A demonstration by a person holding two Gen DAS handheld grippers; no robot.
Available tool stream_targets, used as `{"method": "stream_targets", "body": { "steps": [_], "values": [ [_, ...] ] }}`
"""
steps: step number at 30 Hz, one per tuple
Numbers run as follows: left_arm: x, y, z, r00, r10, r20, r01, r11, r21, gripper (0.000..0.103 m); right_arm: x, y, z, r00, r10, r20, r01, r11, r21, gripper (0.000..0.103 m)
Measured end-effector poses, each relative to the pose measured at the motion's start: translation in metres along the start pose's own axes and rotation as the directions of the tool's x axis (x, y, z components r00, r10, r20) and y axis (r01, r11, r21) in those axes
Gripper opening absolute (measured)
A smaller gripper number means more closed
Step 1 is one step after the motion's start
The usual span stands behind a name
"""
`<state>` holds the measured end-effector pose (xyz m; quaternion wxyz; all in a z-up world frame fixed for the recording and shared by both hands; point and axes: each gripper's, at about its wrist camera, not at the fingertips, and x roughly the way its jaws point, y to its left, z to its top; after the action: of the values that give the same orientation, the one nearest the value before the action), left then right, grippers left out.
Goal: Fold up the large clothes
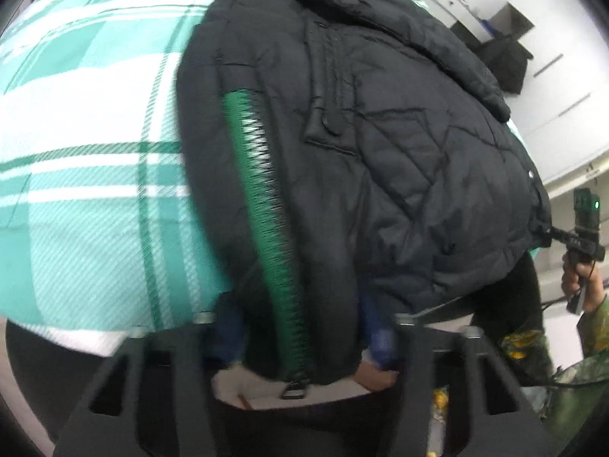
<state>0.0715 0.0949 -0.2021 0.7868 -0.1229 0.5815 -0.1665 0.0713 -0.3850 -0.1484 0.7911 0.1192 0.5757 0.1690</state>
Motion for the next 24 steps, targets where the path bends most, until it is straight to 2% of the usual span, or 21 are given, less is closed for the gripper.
{"method": "stream_targets", "body": {
  "steps": [1,3,7,11,16,19,21,23,24],
  "values": [
    [-0.006,0.004,0.000,1.000,-0.026,0.003,0.026,0.999,-0.021,0.029,-0.003,0.002,0.000,1.000,0.002,0.004,-0.002,1.000,-0.002,0.022],
    [-0.016,0.006,0.000,0.999,-0.049,0.015,0.050,0.998,-0.036,0.025,-0.012,0.007,0.004,1.000,0.018,0.016,-0.018,1.000,-0.010,0.021],
    [-0.047,0.002,-0.004,0.996,-0.070,0.053,0.071,0.997,-0.021,0.019,-0.036,0.008,0.006,0.997,0.057,0.054,-0.056,0.998,-0.022,0.020],
    [-0.077,0.000,-0.010,0.992,-0.109,0.071,0.108,0.994,0.013,0.018,-0.061,0.010,0.011,0.989,0.112,0.099,-0.110,0.994,-0.025,0.020],
    [-0.095,-0.006,-0.022,0.997,-0.083,0.006,0.082,0.991,0.107,0.018,-0.081,0.005,0.005,0.972,0.216,0.097,-0.215,0.976,-0.021,0.018],
    [-0.108,-0.007,-0.039,0.994,-0.100,-0.042,0.105,0.984,0.142,0.017,-0.094,0.004,-0.008,0.963,0.259,0.072,-0.256,0.966,-0.044,0.018],
    [-0.133,-0.007,-0.051,0.986,-0.159,-0.046,0.164,0.976,0.142,0.017,-0.104,0.005,-0.015,0.947,0.315,0.061,-0.314,0.949,-0.035,0.018],
    [-0.162,-0.003,-0.050,0.976,-0.218,0.005,0.216,0.968,0.131,0.017,-0.120,0.006,-0.015,0.915,0.393,0.092,-0.393,0.919,-0.024,0.018],
    [-0.182,-0.001,-0.044,0.969,-0.240,0.062,0.231,0.965,0.126,0.017,-0.132,0.007,-0.009,0.890,0.437,0.130,-0.437,0.899,-0.029,0.018]
  ]
}}
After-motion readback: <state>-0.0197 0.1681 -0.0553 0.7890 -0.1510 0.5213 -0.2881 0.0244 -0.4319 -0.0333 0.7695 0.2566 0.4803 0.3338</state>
